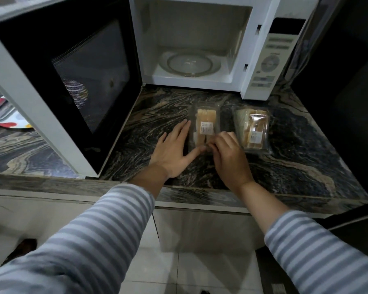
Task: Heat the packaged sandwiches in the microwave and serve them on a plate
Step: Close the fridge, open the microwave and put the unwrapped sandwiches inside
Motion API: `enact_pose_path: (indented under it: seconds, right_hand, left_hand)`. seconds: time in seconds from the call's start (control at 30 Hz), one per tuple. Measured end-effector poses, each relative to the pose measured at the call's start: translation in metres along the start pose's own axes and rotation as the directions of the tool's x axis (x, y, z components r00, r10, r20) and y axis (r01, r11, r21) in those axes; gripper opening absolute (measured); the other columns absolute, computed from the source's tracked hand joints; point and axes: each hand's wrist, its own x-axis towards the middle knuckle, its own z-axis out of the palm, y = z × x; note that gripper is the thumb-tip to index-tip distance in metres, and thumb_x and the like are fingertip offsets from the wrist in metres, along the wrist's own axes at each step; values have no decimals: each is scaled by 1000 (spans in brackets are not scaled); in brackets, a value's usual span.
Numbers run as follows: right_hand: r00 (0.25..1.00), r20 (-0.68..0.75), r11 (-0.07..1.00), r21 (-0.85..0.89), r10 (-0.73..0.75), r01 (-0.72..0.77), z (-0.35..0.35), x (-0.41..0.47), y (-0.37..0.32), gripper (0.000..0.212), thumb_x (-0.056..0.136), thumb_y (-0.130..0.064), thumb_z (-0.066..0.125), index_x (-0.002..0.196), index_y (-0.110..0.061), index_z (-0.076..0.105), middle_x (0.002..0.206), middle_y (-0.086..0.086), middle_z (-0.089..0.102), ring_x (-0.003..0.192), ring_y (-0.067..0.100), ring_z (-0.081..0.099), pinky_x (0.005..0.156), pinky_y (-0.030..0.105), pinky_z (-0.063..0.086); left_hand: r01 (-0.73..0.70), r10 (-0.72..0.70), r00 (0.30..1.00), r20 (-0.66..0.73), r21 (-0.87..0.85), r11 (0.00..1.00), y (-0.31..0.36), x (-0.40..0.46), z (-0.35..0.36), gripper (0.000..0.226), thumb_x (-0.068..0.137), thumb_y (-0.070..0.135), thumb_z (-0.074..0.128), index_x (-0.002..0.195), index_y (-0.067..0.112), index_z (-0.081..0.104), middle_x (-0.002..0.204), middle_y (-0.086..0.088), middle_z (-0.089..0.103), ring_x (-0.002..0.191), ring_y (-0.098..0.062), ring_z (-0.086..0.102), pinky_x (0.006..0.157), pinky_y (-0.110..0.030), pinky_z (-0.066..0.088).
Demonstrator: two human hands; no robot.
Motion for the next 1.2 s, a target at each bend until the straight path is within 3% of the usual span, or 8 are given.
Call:
enact_pose_path:
  seconds: [0.1,0.2,0.4,0.57,0.77,0.9,1.1,1.2]
  right_hand:
    - [993,-92,997,42,69,-65,-2,-2,2,32,99,-12,38,115,3,60,113,19,57,107,29,52,96,35,43]
    - [937,-159,937,220,310,-273,-4,-2,1,37,98,-10,37,132,-1,48,129,16,51,122,24,47,106,30,36]
    - [794,35,766,243,607,-596,6,38,-14,53,94,-29,56,140,-8,40,139,10,49,128,23,46,104,29,35]
    - [642,127,604,243,756,-759,23,74,-21,73,82,-35,71,142,-11,36,135,9,54,124,25,52,95,32,43]
    - [647,78,650,-7,758,-760,22,73,-14,58,86,-45,60,125,-7,43,113,13,66,103,31,64,79,34,49]
    - [653,95,660,-109,752,-744,9,73,-8,46,90,-35,59,121,-3,46,112,13,66,103,30,63,76,28,43]
    - [586,96,592,-58,804,-804,-2,81,-15,31,91,-38,56,106,-10,59,106,8,67,99,27,65,71,26,41]
    - [537,64,540,-64,841,-839,-20,75,-24,23,97,-30,51,111,-12,56,115,7,63,106,25,60,74,27,39]
  left_hand:
    - [-60,26,985,-168,-201,978,1,1,-4,72,89,64,37,147,22,31,155,6,22,136,-15,36,107,-35,38]
    - [-116,21,957,-290,-315,942,11,14,-18,53,94,50,46,136,19,45,147,4,39,128,-6,42,102,-25,39]
    - [-202,20,902,-432,-380,903,33,52,-57,23,94,38,55,99,16,58,98,6,67,95,-10,64,81,-39,52]
    - [-242,32,882,-470,-395,886,44,62,-59,24,91,36,60,93,12,62,91,2,69,87,-10,66,74,-37,56]
    - [-249,36,874,-485,-383,890,53,67,-55,19,91,32,64,90,13,63,89,2,70,82,-5,66,70,-27,55]
    - [-268,50,863,-503,-372,889,52,68,-52,19,91,28,64,87,10,61,84,-1,67,73,-3,60,63,-14,45]
    - [-311,108,869,-483,-365,877,50,67,-49,16,92,25,61,93,9,62,91,-2,66,83,-7,63,72,-29,54]
    - [-329,142,879,-456,-363,872,48,66,-48,14,93,23,59,95,10,61,94,-2,66,87,-12,65,75,-36,55]
